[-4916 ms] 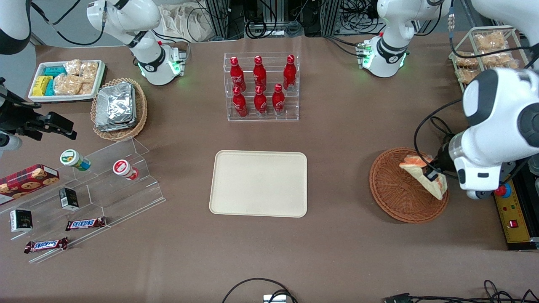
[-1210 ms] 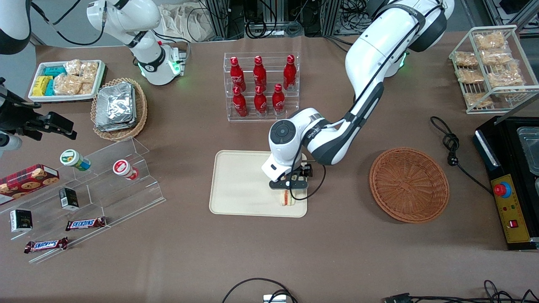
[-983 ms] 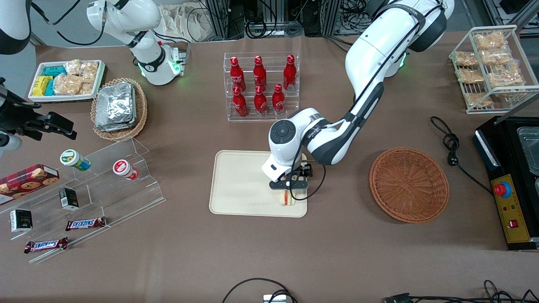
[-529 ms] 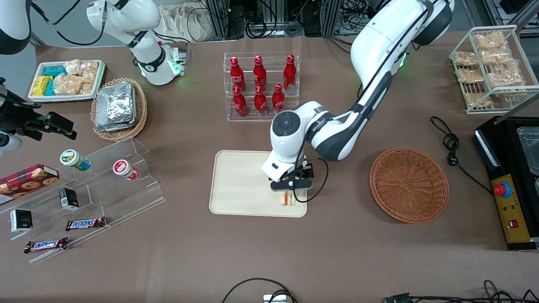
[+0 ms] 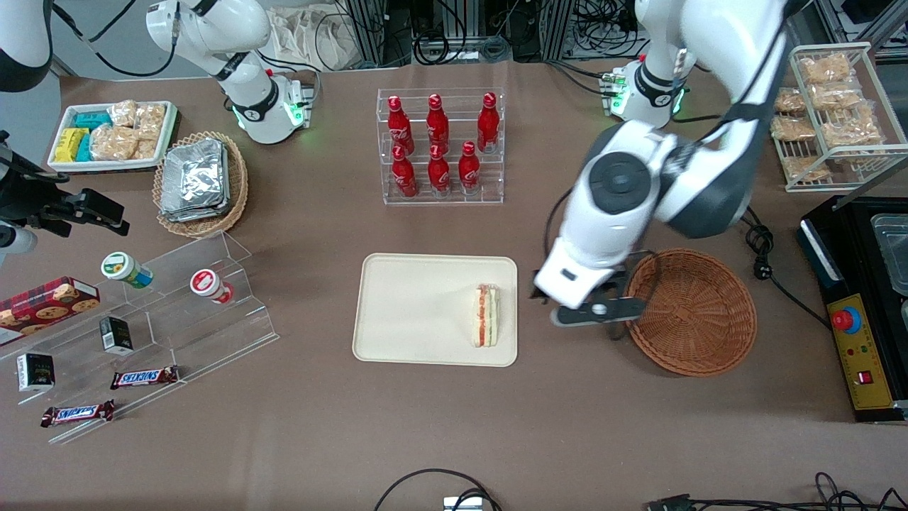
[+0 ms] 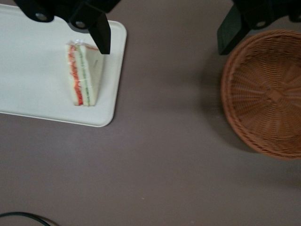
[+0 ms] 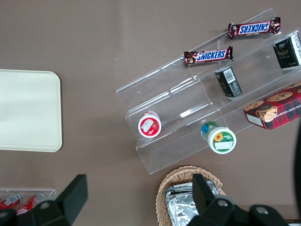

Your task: Place sandwich from basket to tray

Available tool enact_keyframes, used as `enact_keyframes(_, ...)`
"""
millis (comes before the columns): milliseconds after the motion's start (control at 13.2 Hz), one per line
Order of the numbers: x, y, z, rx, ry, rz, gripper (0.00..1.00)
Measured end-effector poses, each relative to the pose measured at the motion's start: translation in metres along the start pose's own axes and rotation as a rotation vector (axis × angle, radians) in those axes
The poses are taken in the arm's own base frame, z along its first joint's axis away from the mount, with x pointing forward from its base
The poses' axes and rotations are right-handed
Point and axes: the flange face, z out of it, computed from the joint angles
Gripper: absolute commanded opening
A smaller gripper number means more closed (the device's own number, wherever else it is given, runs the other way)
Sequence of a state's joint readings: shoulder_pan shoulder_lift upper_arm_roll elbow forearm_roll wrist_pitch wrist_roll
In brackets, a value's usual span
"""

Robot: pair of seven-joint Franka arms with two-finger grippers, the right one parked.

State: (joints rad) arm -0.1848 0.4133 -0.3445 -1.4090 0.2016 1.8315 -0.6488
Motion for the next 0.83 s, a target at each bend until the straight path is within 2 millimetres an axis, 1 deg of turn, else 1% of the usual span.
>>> enact_keyframes(76, 0.004, -0.024, -0.013, 0.009, -0.002, -0.015, 1.00)
enact_keyframes(151, 0.004, -0.045, -0.022, 0.025, -0.005, -0.022, 1.00)
enact_keyframes(303, -0.002, -0.083, -0.029, 0.058, -0.012, -0.010, 1.00)
enact_keyframes(454, -0.012, -0.115, -0.040, 0.058, -0.021, 0.020, 1.00)
enact_keyframes(681, -0.018, -0.179, -0.079, 0.014, -0.022, 0.049, 1.00)
enact_keyframes(756, -0.021, -0.196, -0.093, 0.007, -0.018, 0.064, 1.00)
enact_keyframes(832, -0.026, -0.205, -0.103, 0.002, -0.016, 0.076, 1.00)
